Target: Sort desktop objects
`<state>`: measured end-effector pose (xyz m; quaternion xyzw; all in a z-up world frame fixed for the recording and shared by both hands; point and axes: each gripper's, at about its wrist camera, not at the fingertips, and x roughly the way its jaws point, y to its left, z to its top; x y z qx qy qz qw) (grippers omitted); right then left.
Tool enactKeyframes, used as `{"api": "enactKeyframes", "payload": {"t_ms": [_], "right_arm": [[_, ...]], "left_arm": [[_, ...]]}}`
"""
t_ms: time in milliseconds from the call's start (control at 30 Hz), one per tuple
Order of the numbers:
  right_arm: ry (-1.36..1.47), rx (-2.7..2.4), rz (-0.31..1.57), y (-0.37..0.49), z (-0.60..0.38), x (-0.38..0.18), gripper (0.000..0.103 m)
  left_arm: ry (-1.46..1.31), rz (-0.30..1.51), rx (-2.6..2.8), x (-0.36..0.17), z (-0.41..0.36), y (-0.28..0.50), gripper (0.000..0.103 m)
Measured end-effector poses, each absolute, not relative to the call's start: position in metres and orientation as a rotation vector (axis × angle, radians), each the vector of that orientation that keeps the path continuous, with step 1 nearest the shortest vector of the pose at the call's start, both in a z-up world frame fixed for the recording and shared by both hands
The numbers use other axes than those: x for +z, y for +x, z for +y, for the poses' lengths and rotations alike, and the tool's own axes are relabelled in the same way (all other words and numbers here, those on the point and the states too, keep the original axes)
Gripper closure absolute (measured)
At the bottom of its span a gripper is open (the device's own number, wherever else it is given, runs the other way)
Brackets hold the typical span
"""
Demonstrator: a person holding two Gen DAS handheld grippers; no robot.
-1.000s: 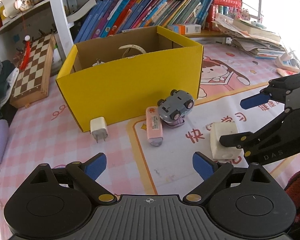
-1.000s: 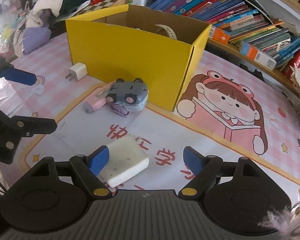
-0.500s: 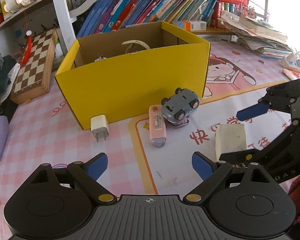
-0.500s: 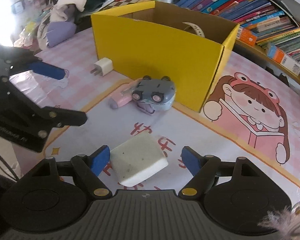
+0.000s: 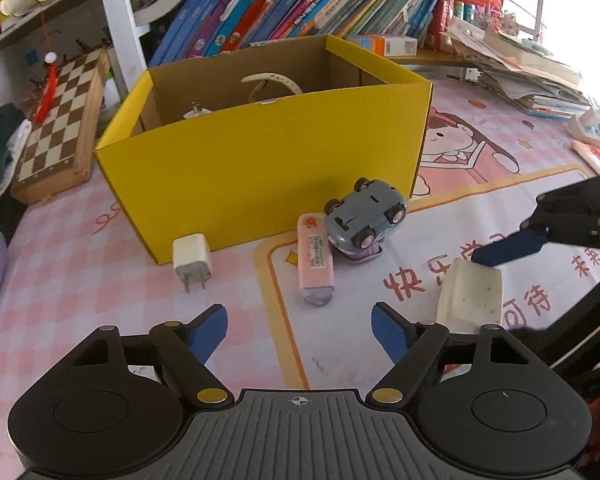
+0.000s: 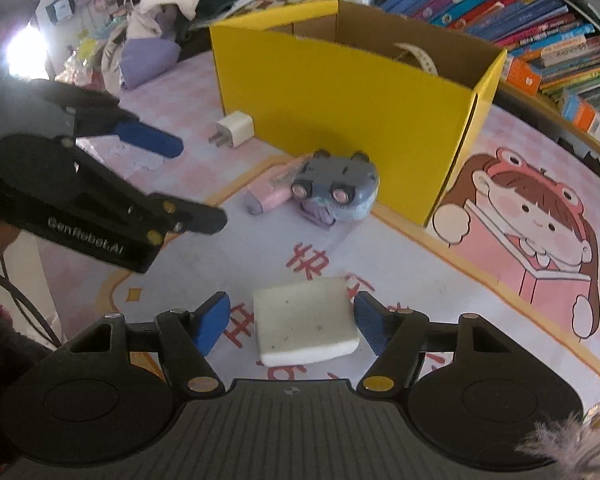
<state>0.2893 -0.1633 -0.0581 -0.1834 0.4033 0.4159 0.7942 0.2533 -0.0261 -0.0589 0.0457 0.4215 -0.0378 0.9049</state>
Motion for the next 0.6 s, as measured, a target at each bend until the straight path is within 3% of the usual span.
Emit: {"api": "enactKeyframes", "payload": {"t_ms": [100,200,600], "right_arm": [[-0.400,0.884,0.891,0.292,-0.164,-0.062,0.040],[-0.394,0.870,0.905,0.295,-0.165,-0.064,0.048],[-0.390,0.855,0.923,0.297,-0.165,-0.068,0.049]], "left_arm": [[0.060,0.884,-0.087,-0.063,-0.026,0.264,0.026],[0.058,0.892,-0.081,-0.068,-0.026,0.275,0.034],[0.106,0.922,-0.138,-0.082,-0.033,0.305,0.061]]}}
